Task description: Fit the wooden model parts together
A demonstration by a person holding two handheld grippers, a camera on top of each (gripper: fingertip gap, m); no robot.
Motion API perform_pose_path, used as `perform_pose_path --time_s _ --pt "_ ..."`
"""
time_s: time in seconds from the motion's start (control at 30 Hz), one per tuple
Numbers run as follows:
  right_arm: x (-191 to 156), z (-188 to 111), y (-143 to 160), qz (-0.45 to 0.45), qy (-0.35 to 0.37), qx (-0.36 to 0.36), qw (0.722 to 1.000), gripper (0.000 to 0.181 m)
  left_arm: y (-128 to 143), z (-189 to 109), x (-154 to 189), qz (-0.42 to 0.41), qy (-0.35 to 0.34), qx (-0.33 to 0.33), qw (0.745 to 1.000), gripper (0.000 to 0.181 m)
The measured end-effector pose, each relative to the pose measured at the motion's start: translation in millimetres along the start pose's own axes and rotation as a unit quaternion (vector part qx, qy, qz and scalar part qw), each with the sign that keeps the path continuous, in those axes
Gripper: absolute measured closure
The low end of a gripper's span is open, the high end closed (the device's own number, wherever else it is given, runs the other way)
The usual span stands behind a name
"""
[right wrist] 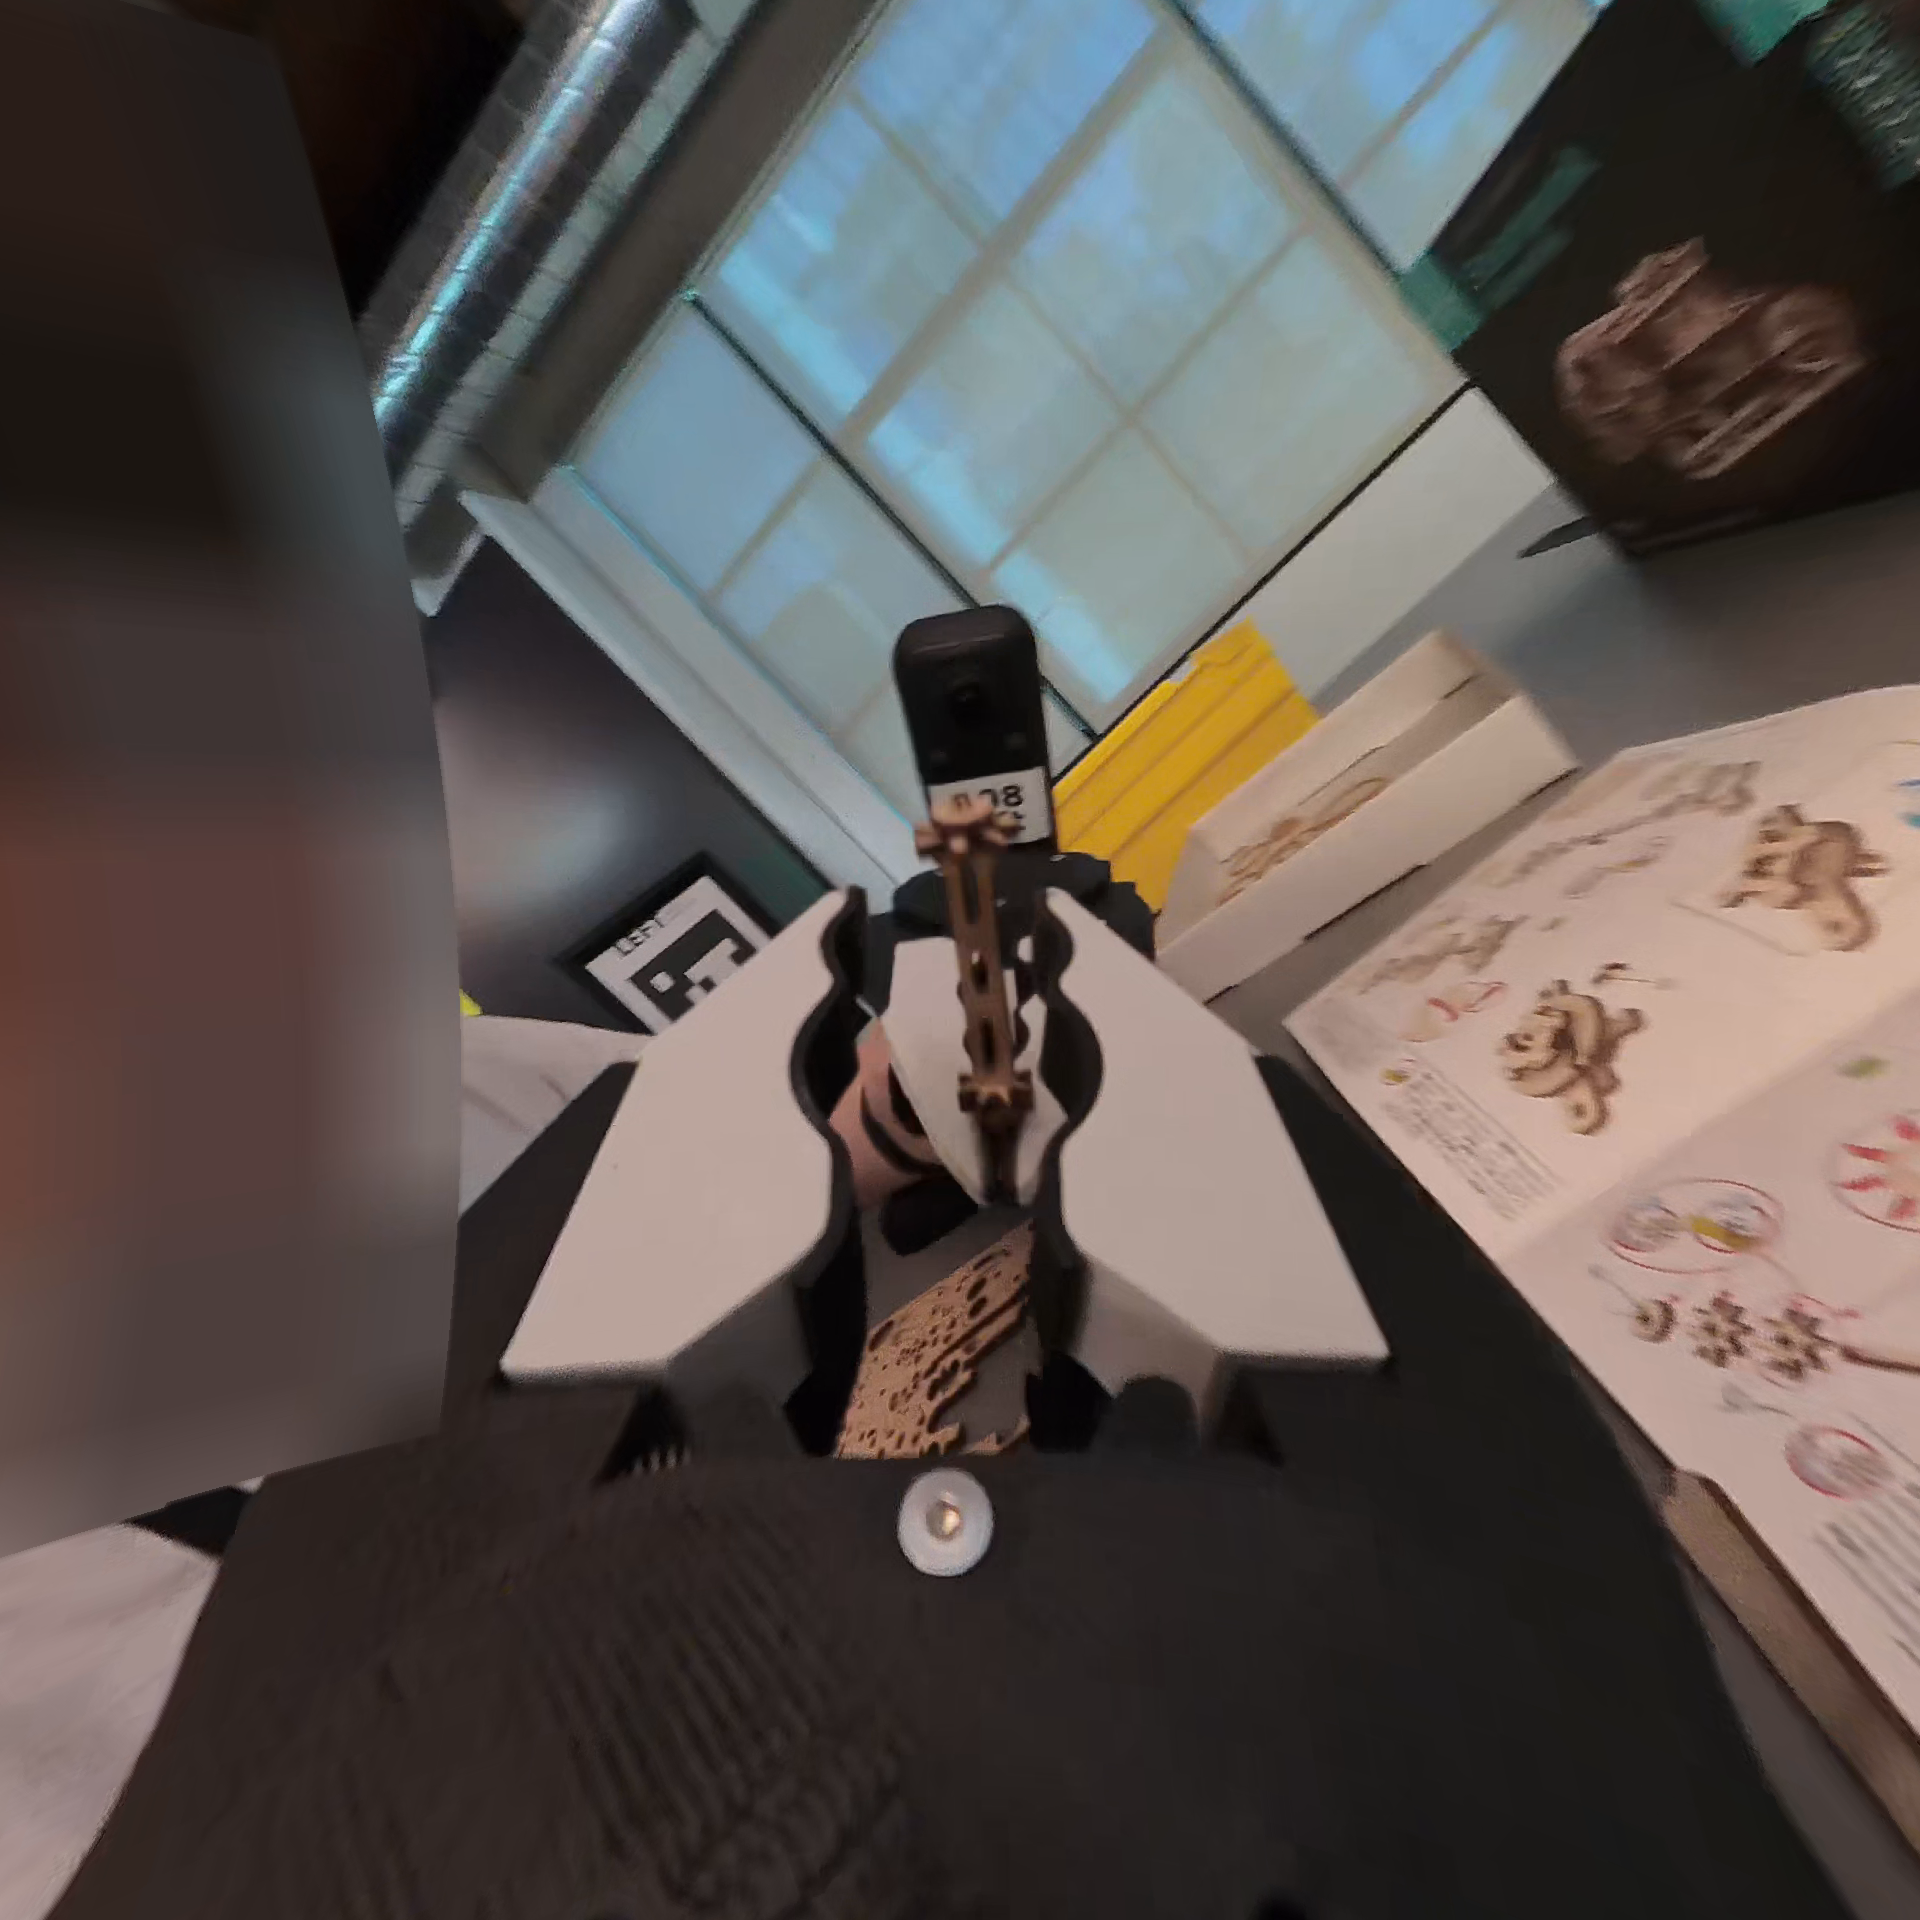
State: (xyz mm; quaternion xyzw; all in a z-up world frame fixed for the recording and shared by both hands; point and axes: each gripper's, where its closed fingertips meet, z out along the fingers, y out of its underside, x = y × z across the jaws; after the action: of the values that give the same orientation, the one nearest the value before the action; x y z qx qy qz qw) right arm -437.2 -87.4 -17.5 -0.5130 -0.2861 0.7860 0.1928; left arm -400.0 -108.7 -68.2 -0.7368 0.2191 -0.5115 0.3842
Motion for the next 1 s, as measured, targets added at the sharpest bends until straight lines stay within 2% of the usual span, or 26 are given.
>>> perform_pose_path --time_s 0.07,0.1,0.23,0.37,0.47,0.6,0.7,0.83,1.0 --pt "8 -4 3 0.002 0.027 -0.011 1.0 0.175 4 3 -2 -0.005 -0.014 -0.011 1.0 0.181" --pt "14 -5 4 0.003 0.042 -0.013 0.999 0.177 7 4 -5 -0.01 -0.022 -0.018 1.0 0.181" --pt "26 -7 10 0.033 0.059 -0.015 0.998 0.176 13 4 -12 -0.015 -0.041 -0.033 0.999 0.181" --pt "36 -10 9 0.108 0.042 0.012 0.993 0.177 12 3 -15 -0.049 -0.027 -0.02 0.998 0.18" --pt "38 -10 11 0.092 0.058 0.003 0.994 0.177 12 1 -15 -0.081 -0.002 -0.01 0.997 0.181" --pt "38 -11 10 0.117 0.044 0.009 0.992 0.176 10 1 -14 -0.087 0.013 -0.006 0.996 0.181" --pt "35 -8 17 0.098 0.045 -0.019 0.994 0.176 18 4 -10 -0.073 0.019 -0.03 0.997 0.181" --pt "34 0 35 0.06 0.06 -0.073 0.994 0.175 27 13 -6 -0.113 0.045 -0.041 0.992 0.181" --pt "36 -5 26 0.065 0.061 -0.05 0.995 0.176 22 11 -9 -0.131 0.055 -0.023 0.99 0.181"
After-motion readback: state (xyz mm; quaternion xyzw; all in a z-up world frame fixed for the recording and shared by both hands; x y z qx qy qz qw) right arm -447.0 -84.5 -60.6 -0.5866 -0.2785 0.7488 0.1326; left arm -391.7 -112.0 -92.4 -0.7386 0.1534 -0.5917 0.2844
